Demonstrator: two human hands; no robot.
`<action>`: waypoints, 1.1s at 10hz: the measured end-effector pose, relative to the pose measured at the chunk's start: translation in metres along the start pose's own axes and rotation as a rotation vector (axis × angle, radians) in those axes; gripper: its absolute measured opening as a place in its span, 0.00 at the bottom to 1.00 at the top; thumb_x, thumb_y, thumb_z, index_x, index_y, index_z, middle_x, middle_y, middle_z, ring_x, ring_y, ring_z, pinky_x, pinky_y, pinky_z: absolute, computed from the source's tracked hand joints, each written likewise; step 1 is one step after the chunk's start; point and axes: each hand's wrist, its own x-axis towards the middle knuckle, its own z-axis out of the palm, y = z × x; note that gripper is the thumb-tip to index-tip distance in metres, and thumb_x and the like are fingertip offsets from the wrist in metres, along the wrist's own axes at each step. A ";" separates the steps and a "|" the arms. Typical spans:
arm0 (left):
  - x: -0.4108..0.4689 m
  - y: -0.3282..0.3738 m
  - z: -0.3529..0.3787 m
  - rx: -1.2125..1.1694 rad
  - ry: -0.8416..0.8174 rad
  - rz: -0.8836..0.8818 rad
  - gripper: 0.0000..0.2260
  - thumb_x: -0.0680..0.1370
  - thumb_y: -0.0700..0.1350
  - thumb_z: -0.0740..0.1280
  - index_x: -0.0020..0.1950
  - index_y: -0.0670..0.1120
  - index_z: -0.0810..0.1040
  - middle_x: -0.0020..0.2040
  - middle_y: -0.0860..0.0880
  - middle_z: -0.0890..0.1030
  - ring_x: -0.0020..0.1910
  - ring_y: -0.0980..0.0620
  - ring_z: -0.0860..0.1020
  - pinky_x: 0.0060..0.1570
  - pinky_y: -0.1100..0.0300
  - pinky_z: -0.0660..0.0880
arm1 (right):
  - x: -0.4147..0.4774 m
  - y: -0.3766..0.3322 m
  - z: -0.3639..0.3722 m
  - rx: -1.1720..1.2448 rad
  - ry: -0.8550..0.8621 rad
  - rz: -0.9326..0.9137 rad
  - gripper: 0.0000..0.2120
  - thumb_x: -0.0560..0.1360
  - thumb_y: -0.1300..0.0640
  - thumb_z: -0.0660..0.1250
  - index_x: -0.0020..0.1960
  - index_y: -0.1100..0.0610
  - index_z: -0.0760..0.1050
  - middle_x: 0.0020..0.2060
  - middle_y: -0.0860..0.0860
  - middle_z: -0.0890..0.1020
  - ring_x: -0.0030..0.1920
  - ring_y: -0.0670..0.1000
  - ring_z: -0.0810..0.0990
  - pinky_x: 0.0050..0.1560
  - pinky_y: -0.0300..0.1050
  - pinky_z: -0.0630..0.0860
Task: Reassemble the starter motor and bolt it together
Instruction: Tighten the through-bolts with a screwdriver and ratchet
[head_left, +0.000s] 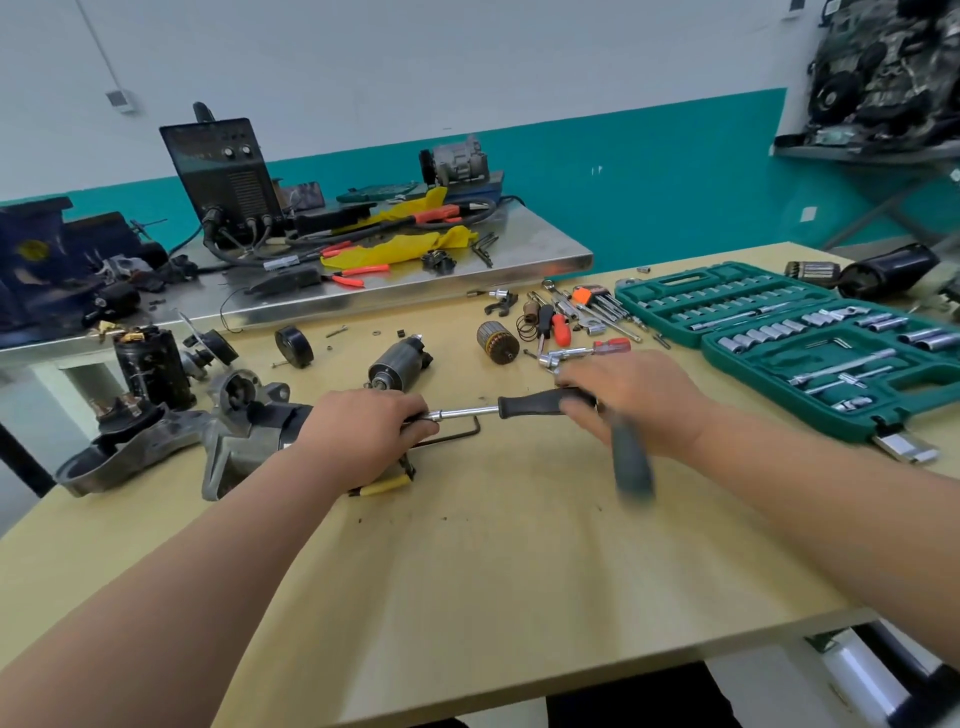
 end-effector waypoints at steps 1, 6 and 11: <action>-0.001 0.000 0.001 0.001 0.017 -0.012 0.15 0.82 0.63 0.52 0.58 0.59 0.74 0.45 0.58 0.78 0.41 0.55 0.74 0.31 0.60 0.65 | 0.003 -0.003 0.003 0.335 -0.234 0.228 0.15 0.80 0.43 0.57 0.50 0.54 0.76 0.36 0.48 0.79 0.36 0.53 0.77 0.34 0.44 0.73; -0.005 -0.001 -0.002 -0.021 0.018 0.000 0.15 0.81 0.63 0.55 0.59 0.58 0.75 0.46 0.59 0.75 0.41 0.56 0.74 0.37 0.59 0.72 | 0.030 -0.009 -0.006 1.168 -0.388 0.981 0.23 0.78 0.36 0.55 0.39 0.53 0.73 0.22 0.49 0.63 0.20 0.49 0.59 0.22 0.37 0.56; -0.003 -0.004 -0.002 -0.035 -0.029 0.008 0.15 0.81 0.63 0.53 0.57 0.59 0.75 0.43 0.56 0.78 0.40 0.55 0.74 0.32 0.59 0.65 | 0.003 -0.005 0.002 0.210 0.029 0.160 0.21 0.78 0.42 0.49 0.49 0.50 0.78 0.38 0.47 0.81 0.38 0.50 0.79 0.36 0.44 0.75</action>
